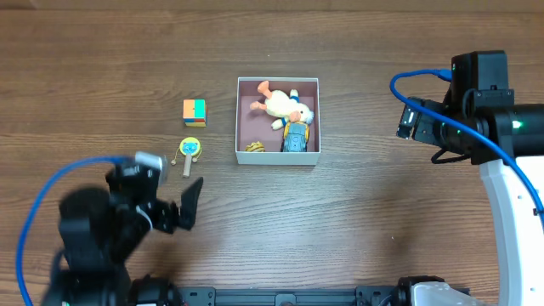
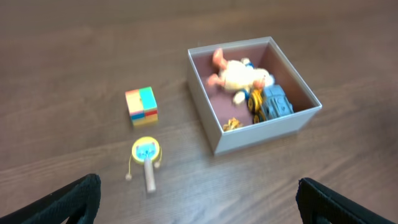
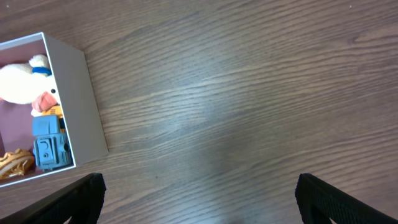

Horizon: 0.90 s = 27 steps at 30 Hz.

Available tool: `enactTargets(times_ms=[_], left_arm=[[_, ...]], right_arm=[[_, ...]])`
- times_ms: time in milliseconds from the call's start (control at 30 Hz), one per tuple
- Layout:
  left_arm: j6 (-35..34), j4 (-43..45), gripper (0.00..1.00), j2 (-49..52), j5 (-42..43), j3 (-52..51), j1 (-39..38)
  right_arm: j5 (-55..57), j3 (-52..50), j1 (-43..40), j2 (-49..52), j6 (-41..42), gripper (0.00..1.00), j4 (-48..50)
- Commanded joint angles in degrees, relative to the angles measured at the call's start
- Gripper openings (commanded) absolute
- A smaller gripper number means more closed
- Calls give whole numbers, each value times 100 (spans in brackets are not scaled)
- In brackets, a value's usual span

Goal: Pack container
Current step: 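Move the left gripper over the 2x2 colour puzzle cube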

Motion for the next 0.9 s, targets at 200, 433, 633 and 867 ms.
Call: enactTargets(times_ms=[200, 433, 633, 867], left_arm=[[66, -111, 100, 2594, 501, 1145, 22], [-472, -872, 100, 4306, -632, 2146, -11], [-623, -1226, 100, 5740, -1161, 2889, -20], [-614, -789, 100, 6415, -649, 3287, -22]], right_arm=[[85, 9, -4, -4, -17, 100, 17], [85, 9, -4, -4, -17, 100, 17], [85, 9, -4, -4, -17, 100, 17], [85, 9, -4, -4, -20, 100, 17]])
